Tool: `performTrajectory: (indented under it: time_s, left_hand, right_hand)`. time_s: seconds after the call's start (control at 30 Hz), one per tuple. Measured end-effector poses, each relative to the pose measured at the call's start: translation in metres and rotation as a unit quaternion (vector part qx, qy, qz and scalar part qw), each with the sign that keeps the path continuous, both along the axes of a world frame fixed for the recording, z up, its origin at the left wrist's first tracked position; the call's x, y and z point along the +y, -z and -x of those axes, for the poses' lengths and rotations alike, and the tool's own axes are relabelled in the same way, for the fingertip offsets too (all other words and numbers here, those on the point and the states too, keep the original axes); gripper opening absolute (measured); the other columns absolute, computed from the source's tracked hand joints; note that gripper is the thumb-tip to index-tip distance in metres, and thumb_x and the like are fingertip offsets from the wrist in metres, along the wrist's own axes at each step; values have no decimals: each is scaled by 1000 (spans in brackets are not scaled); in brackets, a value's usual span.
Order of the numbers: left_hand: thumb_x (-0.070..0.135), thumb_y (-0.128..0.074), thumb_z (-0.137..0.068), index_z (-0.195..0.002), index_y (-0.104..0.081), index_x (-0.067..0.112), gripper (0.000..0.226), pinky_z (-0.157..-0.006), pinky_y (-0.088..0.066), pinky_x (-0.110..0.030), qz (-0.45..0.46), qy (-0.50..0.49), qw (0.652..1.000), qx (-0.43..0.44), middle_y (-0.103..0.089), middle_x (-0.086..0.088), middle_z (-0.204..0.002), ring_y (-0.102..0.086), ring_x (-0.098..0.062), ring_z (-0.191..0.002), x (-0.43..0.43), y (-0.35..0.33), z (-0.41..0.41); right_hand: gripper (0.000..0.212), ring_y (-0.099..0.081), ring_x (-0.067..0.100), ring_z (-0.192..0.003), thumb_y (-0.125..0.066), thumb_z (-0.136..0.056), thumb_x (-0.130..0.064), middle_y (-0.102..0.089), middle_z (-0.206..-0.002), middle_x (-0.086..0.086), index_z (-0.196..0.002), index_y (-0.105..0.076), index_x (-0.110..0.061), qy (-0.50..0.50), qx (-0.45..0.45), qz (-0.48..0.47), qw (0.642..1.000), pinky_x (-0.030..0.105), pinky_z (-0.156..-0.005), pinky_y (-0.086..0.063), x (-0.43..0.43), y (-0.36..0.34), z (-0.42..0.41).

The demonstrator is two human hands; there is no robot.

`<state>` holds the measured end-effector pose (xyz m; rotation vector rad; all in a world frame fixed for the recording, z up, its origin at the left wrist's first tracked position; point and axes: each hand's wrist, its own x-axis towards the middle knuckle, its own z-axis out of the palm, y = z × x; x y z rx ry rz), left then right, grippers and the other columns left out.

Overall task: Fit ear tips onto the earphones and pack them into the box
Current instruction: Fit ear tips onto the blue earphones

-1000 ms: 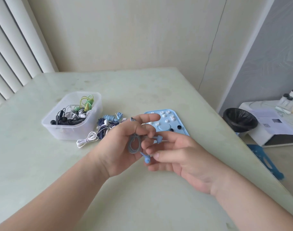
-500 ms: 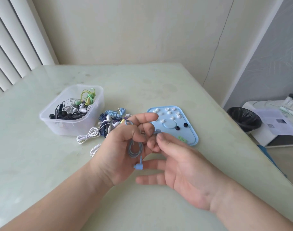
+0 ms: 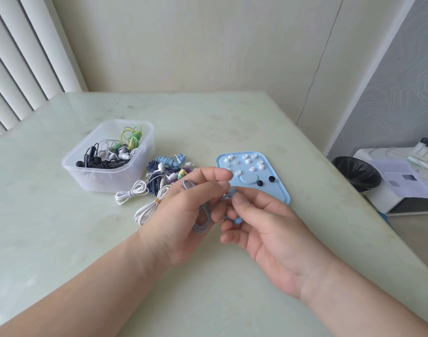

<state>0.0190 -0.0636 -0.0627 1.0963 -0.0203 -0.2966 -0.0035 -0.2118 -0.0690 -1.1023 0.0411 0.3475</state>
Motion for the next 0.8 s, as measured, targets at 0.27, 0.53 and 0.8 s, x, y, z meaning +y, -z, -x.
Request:
performTrajectory:
  time_s: [0.27, 0.53, 0.8]
  left_hand:
    - [6, -68, -96, -103, -79, 15, 15, -75, -61, -36, -209, -60, 968, -128, -74, -1, -84, -73, -20, -70, -1, 13, 0]
    - [9, -78, -89, -104, -80, 14, 16, -69, -61, -24, -272, -53, 936, -218, -76, -7, -92, -74, -23, -84, -2, 17, 1]
    - [10, -75, -92, -98, -75, 10, 6, -66, -55, -15, -253, -75, 940, -216, -78, -2, -88, -71, -14, -77, 2, 18, -2]
  right_hand:
    - [17, -64, 26, -75, -68, -92, -4, -66, -80, 17, -105, -75, 4, 47, -12, 70, 996, 27, -58, -55, -18, 2, -10]
    - [22, -67, 22, -80, -65, -94, -4, -72, -97, 18, -110, -73, 8, 3, 20, 34, 999, 27, -70, -59, -32, -2, -14]
    - [28, -76, 26, -88, -60, -91, 10, -77, -106, 19, -116, -71, 3, 13, 27, 0, 1000, 26, -73, -62, -32, -9, -12]
